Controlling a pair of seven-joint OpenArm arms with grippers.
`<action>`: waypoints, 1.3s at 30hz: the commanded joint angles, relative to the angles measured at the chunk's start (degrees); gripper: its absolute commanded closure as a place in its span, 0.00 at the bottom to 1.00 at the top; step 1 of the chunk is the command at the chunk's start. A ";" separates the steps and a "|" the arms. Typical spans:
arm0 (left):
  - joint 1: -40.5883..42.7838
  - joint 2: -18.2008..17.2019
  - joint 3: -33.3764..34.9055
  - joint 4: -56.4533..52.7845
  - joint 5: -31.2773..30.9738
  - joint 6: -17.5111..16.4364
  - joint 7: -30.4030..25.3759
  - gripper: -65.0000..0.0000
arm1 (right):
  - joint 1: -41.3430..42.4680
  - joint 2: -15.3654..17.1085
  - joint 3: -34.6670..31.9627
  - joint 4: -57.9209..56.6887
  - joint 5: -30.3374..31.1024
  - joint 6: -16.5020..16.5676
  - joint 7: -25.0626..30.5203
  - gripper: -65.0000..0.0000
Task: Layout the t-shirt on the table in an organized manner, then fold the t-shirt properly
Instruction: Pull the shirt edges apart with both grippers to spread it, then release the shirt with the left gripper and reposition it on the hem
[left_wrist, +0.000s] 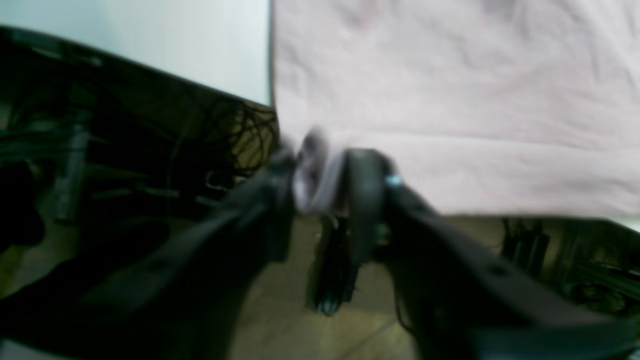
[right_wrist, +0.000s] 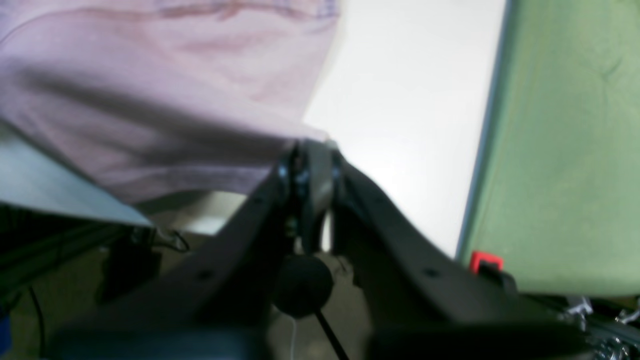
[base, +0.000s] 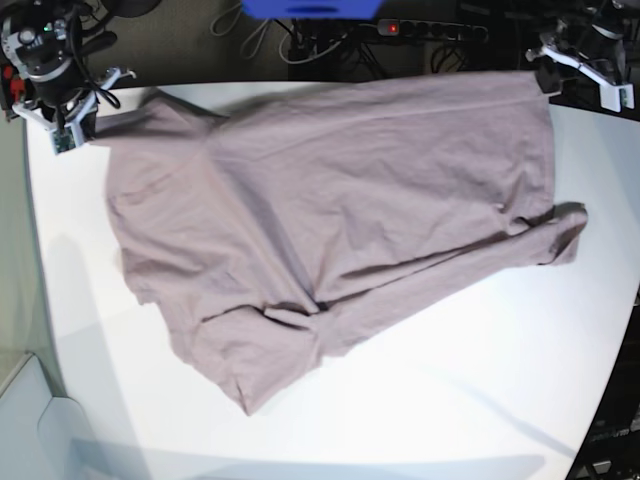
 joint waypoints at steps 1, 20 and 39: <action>0.77 -0.21 -0.41 0.95 -0.68 -0.21 -0.36 0.59 | -0.66 0.83 0.34 0.82 0.37 -0.47 0.98 0.85; -20.50 -4.17 -17.73 -2.57 5.91 -7.20 -0.45 0.35 | 3.03 -1.63 5.61 0.82 0.72 -0.47 0.98 0.56; -41.95 -8.65 -7.09 -34.57 27.18 -7.20 -14.16 0.36 | 2.50 -1.72 4.38 0.73 0.46 -0.47 0.98 0.56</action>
